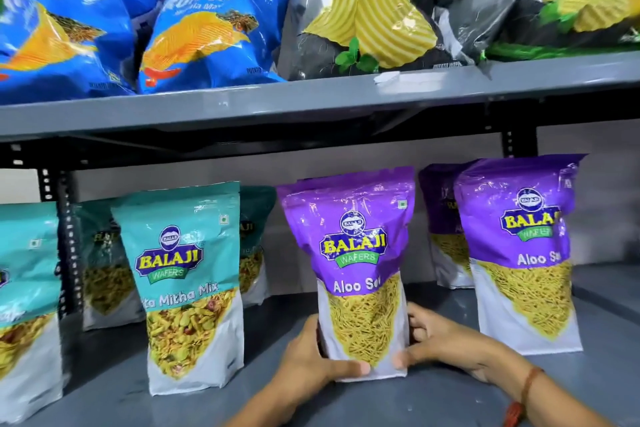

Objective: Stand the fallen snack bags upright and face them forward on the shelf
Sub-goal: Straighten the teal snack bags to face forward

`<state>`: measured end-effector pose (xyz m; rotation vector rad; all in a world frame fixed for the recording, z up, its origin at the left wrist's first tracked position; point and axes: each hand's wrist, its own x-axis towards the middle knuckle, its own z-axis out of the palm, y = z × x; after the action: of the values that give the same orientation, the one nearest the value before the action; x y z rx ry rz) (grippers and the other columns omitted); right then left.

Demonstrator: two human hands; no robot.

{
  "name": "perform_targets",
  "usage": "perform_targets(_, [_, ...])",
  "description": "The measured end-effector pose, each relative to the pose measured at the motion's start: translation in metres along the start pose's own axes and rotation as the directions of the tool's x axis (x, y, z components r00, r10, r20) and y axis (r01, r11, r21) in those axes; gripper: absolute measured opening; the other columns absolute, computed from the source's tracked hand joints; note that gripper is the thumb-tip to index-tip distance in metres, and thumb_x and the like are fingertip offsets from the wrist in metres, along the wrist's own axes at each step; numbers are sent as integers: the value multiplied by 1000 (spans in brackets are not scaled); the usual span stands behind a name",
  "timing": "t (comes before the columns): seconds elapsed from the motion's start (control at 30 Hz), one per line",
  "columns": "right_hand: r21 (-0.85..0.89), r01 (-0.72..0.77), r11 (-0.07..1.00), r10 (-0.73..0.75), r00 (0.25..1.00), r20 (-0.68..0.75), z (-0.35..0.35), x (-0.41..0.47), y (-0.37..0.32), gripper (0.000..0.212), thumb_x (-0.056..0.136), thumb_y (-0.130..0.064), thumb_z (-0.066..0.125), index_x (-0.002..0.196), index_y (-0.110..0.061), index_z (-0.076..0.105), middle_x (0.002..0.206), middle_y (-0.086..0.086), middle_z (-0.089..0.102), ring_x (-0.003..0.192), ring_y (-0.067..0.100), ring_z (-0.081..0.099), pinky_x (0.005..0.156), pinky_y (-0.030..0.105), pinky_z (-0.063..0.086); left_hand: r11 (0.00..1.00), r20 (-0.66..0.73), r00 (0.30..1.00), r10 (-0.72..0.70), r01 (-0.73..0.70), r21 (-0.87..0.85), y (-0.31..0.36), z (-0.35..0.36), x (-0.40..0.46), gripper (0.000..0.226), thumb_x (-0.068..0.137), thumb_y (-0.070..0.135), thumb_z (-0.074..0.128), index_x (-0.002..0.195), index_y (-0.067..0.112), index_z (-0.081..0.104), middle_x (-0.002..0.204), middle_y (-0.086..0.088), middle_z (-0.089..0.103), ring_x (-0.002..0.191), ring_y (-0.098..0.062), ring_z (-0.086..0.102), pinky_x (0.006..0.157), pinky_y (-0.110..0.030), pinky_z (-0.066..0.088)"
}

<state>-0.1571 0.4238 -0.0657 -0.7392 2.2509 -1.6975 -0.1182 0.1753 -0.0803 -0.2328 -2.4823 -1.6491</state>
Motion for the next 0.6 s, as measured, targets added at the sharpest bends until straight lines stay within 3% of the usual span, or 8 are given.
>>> perform_targets(0.2, [49,4,999,-4,1000,12,1,3,-2,84,61,-8,90,134,-19,49,133,7,66,124,22,61,112,49,42,1000,-35,999,-21,22,4,1,0,1,92,26,56,94,107,40,55,111,21,72,105,1,67,96,-32,55])
perform_targets(0.3, [7,13,1000,-13,1000,8,4,-2,-6,94,62,-9,90,140,-27,41,133,-8,65,127,10,58,110,32,45,999,3,1000,-9,9,-35,2,-3,-5,89,31,50,95,110,42,55,116,20,70,108,0,66,100,-33,53])
perform_targets(0.33, [-12,24,1000,-24,999,-27,6,-5,-9,101,62,-10,91,144,-29,34,138,-13,60,130,6,53,110,27,42,999,13,1000,9,-8,-54,2,-5,-9,96,32,50,95,119,40,54,123,19,68,112,-1,64,103,-33,51])
perform_targets(0.4, [-33,79,996,-85,970,-228,14,-9,-19,113,60,-13,92,149,-30,24,149,-9,43,138,8,39,114,29,31,997,-34,998,56,-58,-42,3,-14,-19,117,33,55,91,138,30,45,134,16,58,123,-1,56,109,-28,44])
perform_targets(0.43, [-51,148,988,-156,919,-362,21,-12,-27,113,58,-15,90,149,-29,25,151,-4,38,140,10,34,115,31,28,994,-90,990,112,-113,-6,6,-22,-27,118,36,58,88,141,29,42,135,14,55,125,-2,53,109,-25,41])
perform_targets(0.5, [-129,319,939,-333,744,-579,47,-16,-50,101,57,-21,87,143,-32,35,152,-1,39,140,14,37,113,34,29,958,-225,931,287,-281,61,11,-51,-45,98,49,56,82,137,31,47,135,14,57,127,-2,53,109,-25,41])
perform_targets(0.6, [-318,455,832,-529,478,-701,99,-15,-82,75,66,-36,87,130,-38,48,138,2,52,123,7,53,102,26,46,884,-461,763,453,-450,126,18,-105,-65,69,66,51,76,129,28,59,129,15,64,123,-6,59,108,-38,46])
